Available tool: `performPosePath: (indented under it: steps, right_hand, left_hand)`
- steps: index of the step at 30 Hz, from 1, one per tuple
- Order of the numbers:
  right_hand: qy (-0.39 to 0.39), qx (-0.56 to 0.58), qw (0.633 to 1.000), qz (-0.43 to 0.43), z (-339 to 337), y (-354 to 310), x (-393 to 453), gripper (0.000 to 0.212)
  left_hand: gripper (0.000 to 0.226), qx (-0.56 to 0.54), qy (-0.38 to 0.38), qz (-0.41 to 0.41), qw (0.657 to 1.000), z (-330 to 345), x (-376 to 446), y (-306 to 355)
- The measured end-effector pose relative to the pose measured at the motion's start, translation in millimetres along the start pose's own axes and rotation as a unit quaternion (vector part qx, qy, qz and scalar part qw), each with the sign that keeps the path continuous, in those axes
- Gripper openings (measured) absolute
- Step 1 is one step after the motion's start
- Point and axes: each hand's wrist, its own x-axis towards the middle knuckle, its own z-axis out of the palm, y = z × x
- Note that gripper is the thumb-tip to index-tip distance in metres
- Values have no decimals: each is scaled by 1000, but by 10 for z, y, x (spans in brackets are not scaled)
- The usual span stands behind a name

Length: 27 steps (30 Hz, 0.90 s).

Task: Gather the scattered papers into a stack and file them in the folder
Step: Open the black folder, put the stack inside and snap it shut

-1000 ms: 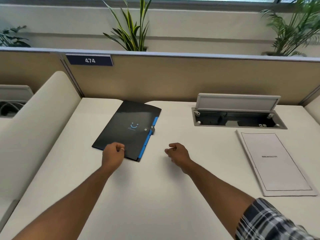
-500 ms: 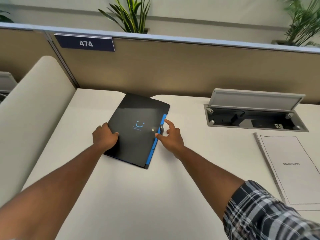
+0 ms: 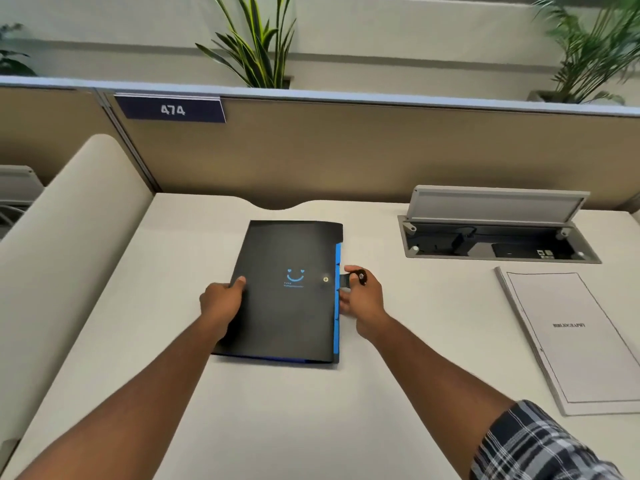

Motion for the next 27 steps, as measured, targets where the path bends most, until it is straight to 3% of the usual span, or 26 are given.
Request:
performPosePath:
  steps: [4, 7, 13, 23, 27]
  right_hand:
    - [2, 54, 998, 11, -425, 68, -293, 15]
    - [11, 71, 997, 12, -797, 201, -498, 17]
    - [53, 80, 995, 5, -1536, 337, -830, 21]
    - [70, 24, 997, -26, -2472, 451, -1044, 22]
    - [53, -53, 996, -46, -2884, 564, -1059, 21]
  left_hand:
    - [43, -20, -14, 6, 1000, 84, -434, -163]
    - [42, -20, -46, 27, 998, 199, -833, -271]
    - [69, -35, -102, 16, 994, 555, -1630, -398]
    - [83, 68, -24, 11, 997, 1236, -2602, -418]
    - [90, 116, 16, 12, 993, 1473, -2991, -478]
